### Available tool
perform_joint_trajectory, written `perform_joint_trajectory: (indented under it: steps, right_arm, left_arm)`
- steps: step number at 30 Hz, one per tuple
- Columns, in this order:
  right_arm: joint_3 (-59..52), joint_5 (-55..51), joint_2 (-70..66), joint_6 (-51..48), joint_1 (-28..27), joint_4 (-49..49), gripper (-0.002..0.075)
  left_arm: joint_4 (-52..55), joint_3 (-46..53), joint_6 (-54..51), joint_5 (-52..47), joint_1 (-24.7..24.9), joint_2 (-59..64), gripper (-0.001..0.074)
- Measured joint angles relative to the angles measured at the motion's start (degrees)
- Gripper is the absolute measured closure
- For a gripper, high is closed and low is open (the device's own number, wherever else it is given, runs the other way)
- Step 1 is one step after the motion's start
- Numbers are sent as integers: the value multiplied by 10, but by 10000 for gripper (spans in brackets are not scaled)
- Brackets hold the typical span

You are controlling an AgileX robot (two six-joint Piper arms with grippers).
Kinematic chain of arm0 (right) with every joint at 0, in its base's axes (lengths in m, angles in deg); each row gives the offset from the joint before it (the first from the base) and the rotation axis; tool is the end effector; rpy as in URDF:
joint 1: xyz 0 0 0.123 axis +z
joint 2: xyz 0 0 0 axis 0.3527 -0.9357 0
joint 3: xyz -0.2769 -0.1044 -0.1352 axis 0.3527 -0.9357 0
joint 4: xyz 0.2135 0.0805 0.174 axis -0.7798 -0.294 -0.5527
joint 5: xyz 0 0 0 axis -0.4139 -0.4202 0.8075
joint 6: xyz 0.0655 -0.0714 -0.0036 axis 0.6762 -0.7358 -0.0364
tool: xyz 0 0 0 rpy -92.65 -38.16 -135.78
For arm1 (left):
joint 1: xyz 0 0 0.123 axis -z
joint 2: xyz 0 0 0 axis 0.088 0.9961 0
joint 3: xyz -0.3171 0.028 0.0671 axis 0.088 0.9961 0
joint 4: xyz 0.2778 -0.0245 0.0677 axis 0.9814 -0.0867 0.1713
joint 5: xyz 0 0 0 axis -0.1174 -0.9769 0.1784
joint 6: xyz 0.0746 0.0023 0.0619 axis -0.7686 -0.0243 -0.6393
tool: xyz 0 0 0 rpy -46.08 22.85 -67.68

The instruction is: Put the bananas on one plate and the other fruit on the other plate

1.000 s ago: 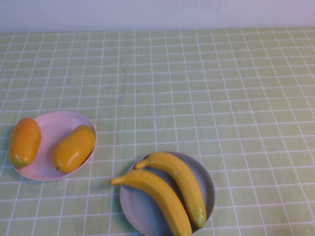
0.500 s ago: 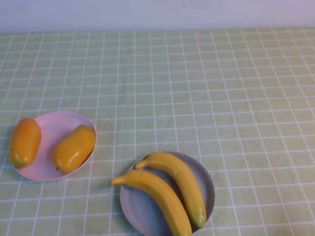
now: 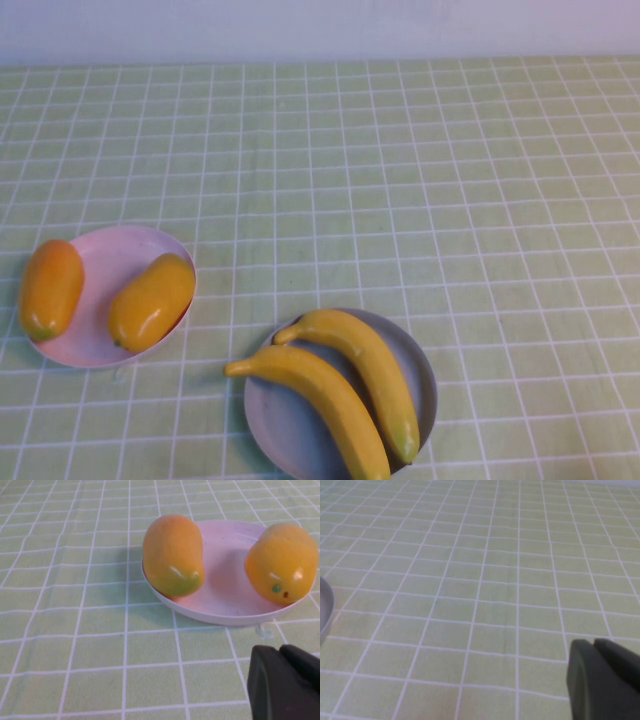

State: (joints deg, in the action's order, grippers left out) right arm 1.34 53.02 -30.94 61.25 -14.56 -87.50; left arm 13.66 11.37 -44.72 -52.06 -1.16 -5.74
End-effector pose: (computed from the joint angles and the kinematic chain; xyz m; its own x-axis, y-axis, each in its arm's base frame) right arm 0.0530 0.0126 0.1715 -0.2636 -0.0618 -0.9627 -0.1822 0.9832 -0.0132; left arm 0.0533 -0.0016 0.1690 -0.2954 0.0457 -0.9543 0.0556 0.9980 0.0306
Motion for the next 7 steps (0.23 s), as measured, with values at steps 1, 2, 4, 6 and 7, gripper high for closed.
perform_joint_trajectory:
  steps: [1, 2, 4, 6, 7]
  right_arm:
    - [0, 0, 0, 0, 0, 0, 741]
    - [0, 0, 0, 0, 0, 0, 741]
    - [0, 0, 0, -1, 0, 0, 741]
    - [0, 0, 0, -1, 0, 0, 741]
    - [0, 0, 0, -1, 0, 0, 741]
  left_arm:
    - [0, 0, 0, 0, 0, 0, 738]
    - [0, 0, 0, 0, 0, 0, 738]
    - [0, 0, 0, 0, 0, 0, 738]
    - [0, 0, 0, 0, 0, 0, 738]
    - [0, 0, 0, 0, 0, 0, 738]
